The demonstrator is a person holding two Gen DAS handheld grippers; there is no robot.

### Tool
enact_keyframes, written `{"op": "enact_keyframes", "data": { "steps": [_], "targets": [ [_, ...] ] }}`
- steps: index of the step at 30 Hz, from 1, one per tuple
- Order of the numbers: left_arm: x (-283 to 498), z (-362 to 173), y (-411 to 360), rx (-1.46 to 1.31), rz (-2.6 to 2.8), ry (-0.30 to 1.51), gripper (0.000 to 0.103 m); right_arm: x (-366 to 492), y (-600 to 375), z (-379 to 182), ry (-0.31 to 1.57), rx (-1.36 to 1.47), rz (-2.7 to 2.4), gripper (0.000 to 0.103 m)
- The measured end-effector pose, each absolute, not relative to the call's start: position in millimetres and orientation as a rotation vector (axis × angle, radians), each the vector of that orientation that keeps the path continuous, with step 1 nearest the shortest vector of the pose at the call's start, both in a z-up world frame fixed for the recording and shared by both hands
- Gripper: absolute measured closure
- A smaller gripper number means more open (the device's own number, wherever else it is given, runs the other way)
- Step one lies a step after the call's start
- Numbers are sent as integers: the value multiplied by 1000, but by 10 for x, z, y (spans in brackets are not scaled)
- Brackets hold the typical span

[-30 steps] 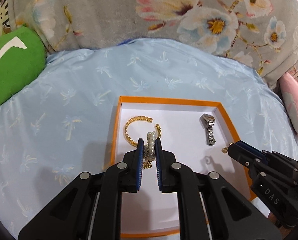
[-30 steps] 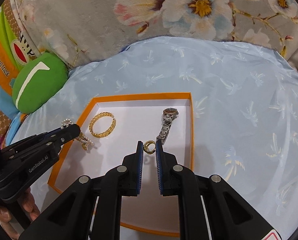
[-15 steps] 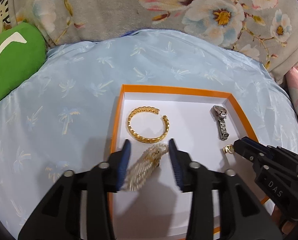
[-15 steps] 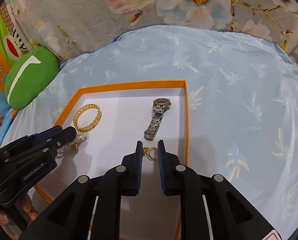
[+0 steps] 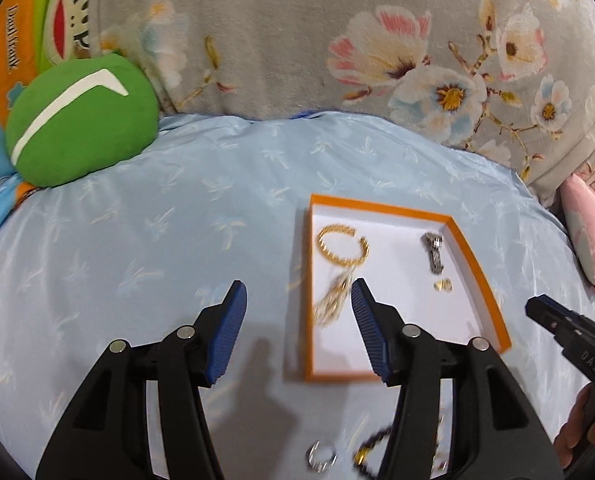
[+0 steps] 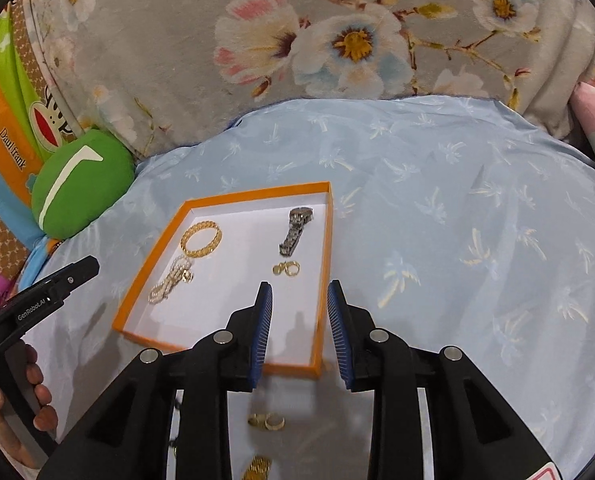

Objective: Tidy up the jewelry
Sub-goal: 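Withdraw both tools back over the remaining jewelry near the gold watch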

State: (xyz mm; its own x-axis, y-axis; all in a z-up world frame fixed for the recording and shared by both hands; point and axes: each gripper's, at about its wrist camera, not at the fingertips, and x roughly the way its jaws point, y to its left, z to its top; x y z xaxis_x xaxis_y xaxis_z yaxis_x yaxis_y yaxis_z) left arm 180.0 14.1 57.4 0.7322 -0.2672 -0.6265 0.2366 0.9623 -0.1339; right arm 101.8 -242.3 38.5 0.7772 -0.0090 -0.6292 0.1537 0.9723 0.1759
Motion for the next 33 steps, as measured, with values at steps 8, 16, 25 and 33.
{"op": "enact_keyframes", "data": {
  "steps": [8, 16, 25, 33],
  "targets": [
    [1132, 294, 346, -89, -279, 748, 50, 361, -2195, 56, 744, 286, -68, 70],
    [811, 84, 245, -101, -322, 786, 50, 245, -1975, -138, 777, 288, -48, 70],
    [770, -5, 145, -75, -336, 810, 50, 296, -1899, -253, 805, 274, -55, 68],
    [779, -28, 149, -81, -339, 823, 47, 324, -1865, -274, 818, 251, -62, 68]
  ]
}}
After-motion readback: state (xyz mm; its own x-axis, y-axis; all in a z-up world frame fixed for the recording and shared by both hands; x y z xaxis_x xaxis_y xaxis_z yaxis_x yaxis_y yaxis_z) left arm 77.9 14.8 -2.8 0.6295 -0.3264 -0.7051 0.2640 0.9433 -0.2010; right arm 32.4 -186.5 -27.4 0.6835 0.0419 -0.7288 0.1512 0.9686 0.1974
